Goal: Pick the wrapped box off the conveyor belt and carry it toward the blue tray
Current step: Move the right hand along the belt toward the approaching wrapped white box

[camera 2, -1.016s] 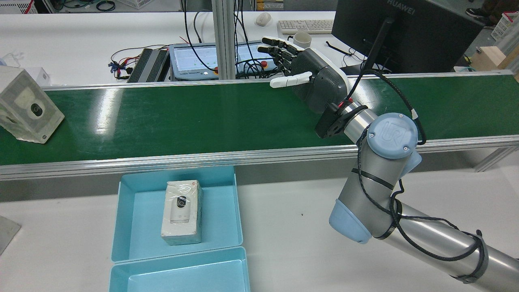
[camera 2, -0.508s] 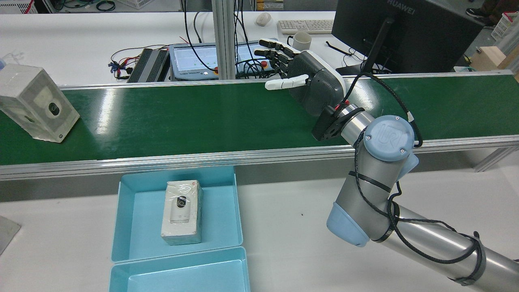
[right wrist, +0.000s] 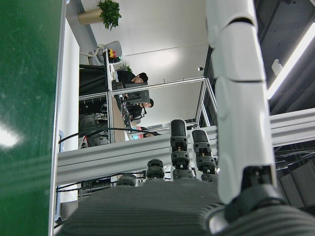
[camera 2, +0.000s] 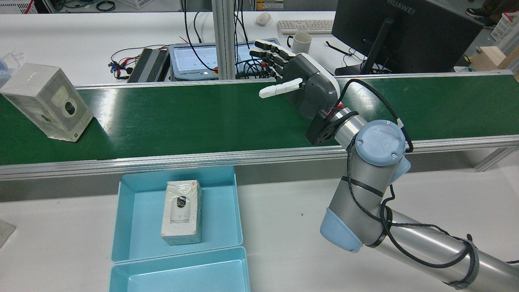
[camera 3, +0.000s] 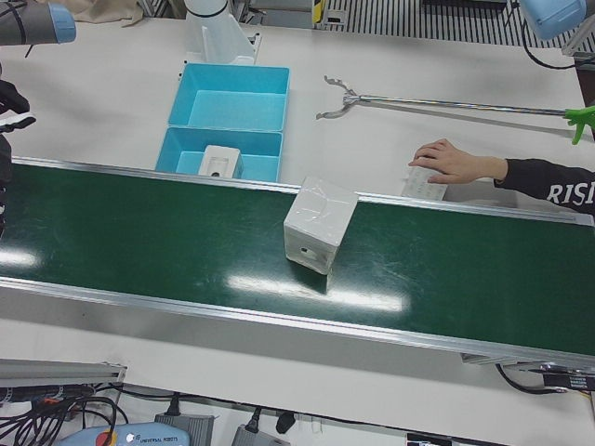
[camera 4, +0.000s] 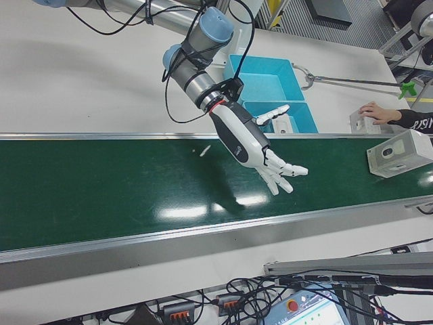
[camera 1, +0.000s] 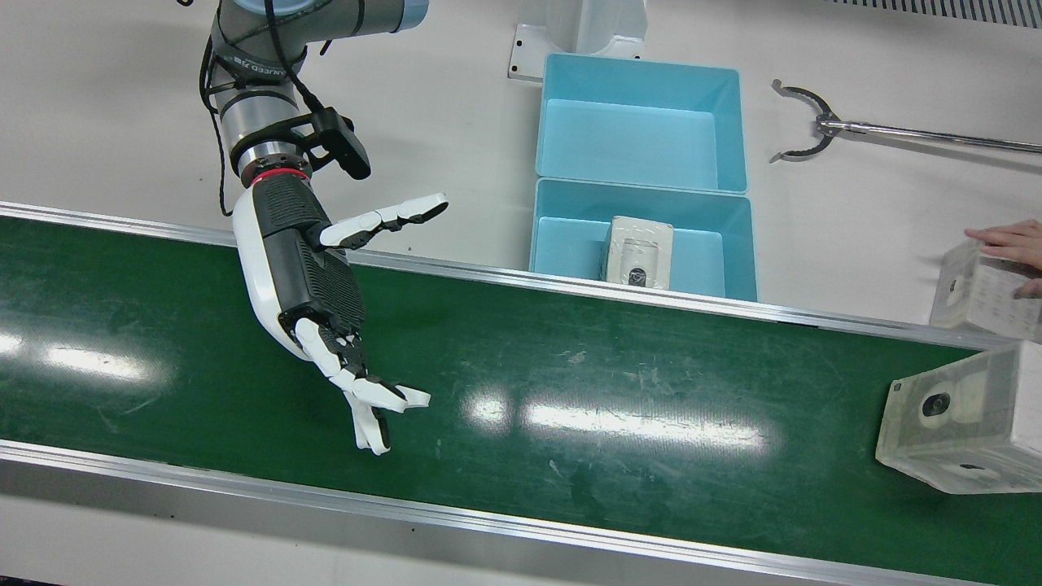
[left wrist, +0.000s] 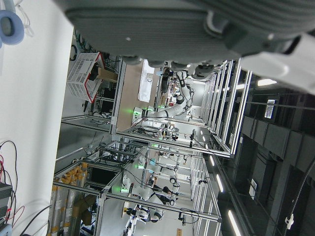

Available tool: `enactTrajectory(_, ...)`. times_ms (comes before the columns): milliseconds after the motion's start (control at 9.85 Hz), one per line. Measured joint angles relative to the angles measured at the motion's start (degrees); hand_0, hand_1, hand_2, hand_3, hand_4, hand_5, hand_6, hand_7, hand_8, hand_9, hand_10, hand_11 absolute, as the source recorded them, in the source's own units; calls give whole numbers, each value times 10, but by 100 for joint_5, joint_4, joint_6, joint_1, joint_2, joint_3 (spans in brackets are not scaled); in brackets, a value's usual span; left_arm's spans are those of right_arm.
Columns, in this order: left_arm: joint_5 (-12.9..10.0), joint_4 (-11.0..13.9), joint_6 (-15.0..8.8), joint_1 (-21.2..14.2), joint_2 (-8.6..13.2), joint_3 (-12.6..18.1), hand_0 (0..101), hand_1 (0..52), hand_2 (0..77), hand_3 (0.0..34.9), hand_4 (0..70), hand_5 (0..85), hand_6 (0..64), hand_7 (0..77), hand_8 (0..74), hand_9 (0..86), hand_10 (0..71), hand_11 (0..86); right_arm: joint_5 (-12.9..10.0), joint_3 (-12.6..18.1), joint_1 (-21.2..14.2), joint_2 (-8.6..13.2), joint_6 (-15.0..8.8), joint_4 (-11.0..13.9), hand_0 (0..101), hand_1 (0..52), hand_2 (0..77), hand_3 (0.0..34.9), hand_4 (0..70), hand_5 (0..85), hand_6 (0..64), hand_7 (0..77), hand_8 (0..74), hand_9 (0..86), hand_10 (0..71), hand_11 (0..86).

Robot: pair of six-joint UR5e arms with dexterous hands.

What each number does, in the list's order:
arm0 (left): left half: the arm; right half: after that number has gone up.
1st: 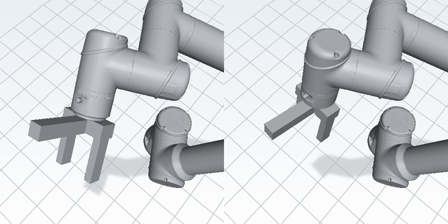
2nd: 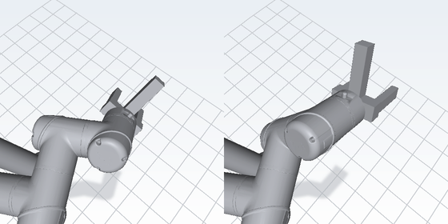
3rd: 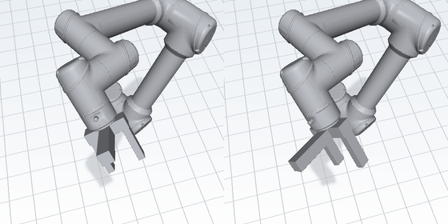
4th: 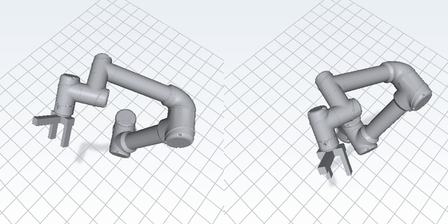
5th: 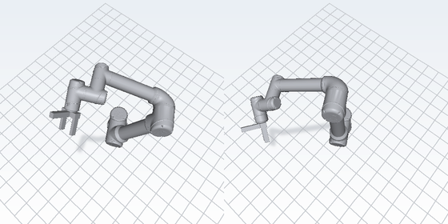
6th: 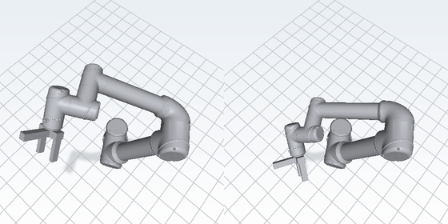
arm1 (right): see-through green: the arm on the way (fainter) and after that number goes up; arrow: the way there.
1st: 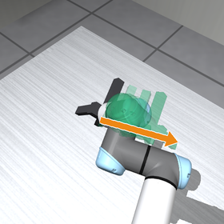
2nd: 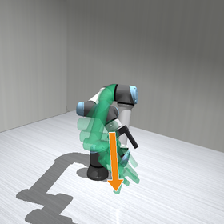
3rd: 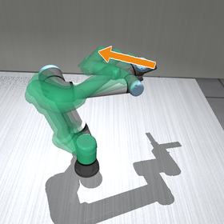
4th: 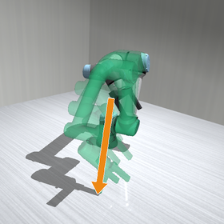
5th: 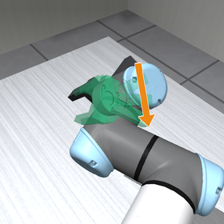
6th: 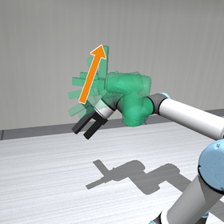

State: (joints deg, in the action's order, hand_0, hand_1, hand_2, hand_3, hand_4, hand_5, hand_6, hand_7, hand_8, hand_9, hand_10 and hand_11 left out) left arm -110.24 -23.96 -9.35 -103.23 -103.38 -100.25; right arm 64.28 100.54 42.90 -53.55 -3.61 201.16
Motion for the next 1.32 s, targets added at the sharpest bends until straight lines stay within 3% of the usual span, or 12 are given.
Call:
enactTrajectory(203,0,0,0,0,0,0,0,0,11,0,5,11,0,5,5,0,5,0,-260,-42,-194,117,-160,61,513,180,76,34,98,175,65,235,33,71,0,11)
enactTrajectory(305,0,0,0,0,0,0,0,0,5,0,5,11,5,5,5,5,0,0,-360,-60,-279,149,-214,133,536,224,104,47,109,185,71,245,33,65,0,11)
enactTrajectory(406,0,0,0,0,0,0,0,0,11,0,5,11,0,5,5,0,0,0,-414,-72,-323,159,-241,192,544,218,104,47,109,185,71,235,33,65,0,11)
enactTrajectory(508,0,0,0,0,0,0,0,0,11,0,5,11,5,5,5,5,5,0,-447,-81,-345,160,-257,218,544,218,104,45,109,185,71,229,33,49,0,11)
enactTrajectory(609,0,0,0,0,0,0,0,0,11,0,5,11,5,5,5,5,5,5,-468,-87,-356,176,-269,213,516,185,125,0,104,185,76,218,33,49,0,11)
enactTrajectory(711,0,0,0,0,0,0,0,0,11,0,5,11,0,5,5,0,5,0,-475,-88,-358,203,-275,209,532,213,120,0,115,185,76,229,33,65,0,11)
enactTrajectory(1320,0,0,0,0,0,0,0,0,11,0,5,11,0,5,5,0,5,0,-475,-216,-453,300,-281,200,536,213,131,0,98,185,87,235,33,71,0,11)
